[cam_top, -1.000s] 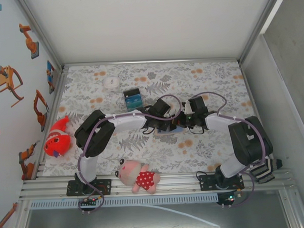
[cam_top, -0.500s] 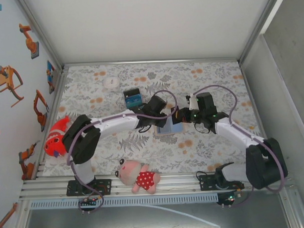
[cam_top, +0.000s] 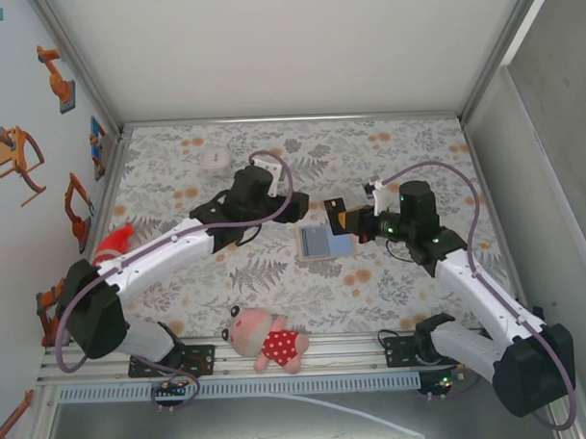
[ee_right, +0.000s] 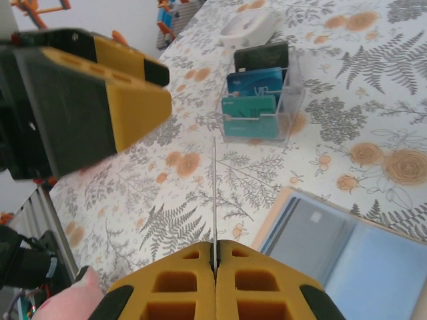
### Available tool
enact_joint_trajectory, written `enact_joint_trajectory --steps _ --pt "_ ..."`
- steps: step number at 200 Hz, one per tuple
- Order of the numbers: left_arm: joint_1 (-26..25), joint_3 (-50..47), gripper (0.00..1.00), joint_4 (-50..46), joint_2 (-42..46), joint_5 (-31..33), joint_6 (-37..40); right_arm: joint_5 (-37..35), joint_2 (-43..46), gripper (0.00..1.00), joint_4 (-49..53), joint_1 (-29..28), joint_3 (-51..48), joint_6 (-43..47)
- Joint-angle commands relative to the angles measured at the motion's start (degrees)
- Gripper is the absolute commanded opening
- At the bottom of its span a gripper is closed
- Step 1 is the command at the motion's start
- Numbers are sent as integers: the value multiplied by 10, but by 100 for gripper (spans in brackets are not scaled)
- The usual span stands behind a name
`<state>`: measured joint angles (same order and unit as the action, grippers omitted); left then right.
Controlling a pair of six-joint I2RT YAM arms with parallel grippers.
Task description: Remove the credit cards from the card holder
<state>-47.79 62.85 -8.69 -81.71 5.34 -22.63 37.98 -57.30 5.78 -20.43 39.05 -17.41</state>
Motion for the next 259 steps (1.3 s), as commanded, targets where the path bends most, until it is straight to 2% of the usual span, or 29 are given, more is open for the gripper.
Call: enact_joint_trajectory --steps 1,7,28,40,53,76,137,165,196,211,233,259 --pt "8 -17 97 44 43 -71 46 50 2 0 13 2 24 47" --pt "9 -20 100 48 51 -82 61 60 0 0 15 2 28 53" --pt "9 -23 100 53 74 -138 126 99 -12 0 30 2 47 77" --pt "9 -21 95 48 77 -169 162 119 -21 0 45 1 60 91" --pt "9 -13 85 35 76 -212 201 136 -29 0 64 0 75 109" --pt "9 7 81 12 63 -273 244 154 -38 0 100 -2 98 140" --pt "8 70 60 -54 8 -372 298 189 -51 0 117 -14 114 162" --pt "7 86 43 -77 -11 -391 308 192 -62 0 124 -18 123 169" --pt "5 95 36 -93 -24 -408 316 196 -69 0 118 -19 129 171" --pt "4 97 24 -99 -27 -409 317 197 -72 0 114 -20 130 170" --pt "4 97 0 -104 -27 -408 319 182 -73 0 111 -20 129 168" --pt "4 87 0 -98 -17 -364 313 130 -63 1 104 -20 119 158"
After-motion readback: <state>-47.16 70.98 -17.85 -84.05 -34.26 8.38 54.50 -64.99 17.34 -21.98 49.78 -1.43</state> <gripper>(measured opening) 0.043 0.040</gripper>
